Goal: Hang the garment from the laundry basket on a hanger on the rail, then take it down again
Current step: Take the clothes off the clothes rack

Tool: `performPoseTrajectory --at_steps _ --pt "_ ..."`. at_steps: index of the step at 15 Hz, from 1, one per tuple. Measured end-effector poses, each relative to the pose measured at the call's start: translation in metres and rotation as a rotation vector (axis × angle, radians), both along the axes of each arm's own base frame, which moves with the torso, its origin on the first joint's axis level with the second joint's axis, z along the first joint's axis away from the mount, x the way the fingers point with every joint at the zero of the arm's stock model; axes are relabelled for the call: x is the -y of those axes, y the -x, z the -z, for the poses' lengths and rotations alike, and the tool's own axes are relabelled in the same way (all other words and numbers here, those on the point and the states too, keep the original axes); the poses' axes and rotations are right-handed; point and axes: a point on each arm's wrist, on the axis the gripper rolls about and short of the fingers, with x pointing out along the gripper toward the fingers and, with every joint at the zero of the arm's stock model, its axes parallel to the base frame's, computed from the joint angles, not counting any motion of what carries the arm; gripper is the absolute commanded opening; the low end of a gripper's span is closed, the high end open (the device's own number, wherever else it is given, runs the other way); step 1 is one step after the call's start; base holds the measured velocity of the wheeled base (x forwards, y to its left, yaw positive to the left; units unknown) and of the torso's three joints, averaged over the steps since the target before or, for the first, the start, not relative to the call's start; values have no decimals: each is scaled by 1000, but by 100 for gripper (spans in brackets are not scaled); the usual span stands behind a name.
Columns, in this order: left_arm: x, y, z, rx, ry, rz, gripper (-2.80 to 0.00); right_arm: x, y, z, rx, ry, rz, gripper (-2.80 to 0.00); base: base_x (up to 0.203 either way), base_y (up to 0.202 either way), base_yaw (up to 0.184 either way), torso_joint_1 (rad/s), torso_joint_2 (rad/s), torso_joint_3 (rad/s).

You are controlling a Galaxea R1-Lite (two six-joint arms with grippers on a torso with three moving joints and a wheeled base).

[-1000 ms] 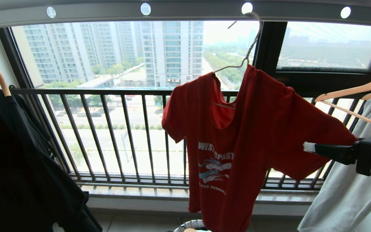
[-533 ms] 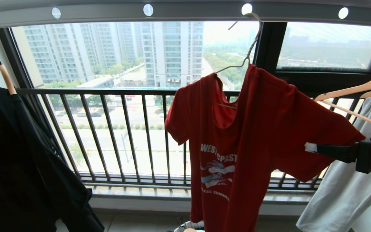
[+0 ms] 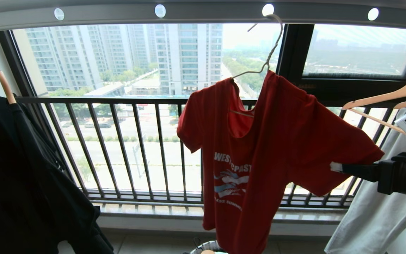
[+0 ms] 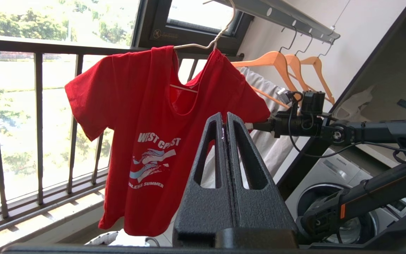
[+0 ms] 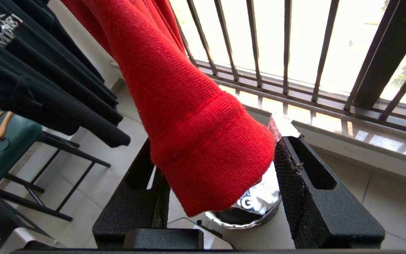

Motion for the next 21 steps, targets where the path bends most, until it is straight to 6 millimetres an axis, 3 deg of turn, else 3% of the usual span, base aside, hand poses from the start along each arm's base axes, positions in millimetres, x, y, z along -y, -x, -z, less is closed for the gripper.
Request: performPoseTrajectory --at_steps 10,21 --pt "0 1 0 2 -1 -1 -280 1 6 11 -40 -3 13 -280 0 0 0 0 0 0" --pt "1 1 -1 5 -2 -1 -280 23 17 56 -173 -1 156 -280 0 0 0 0 0 0"
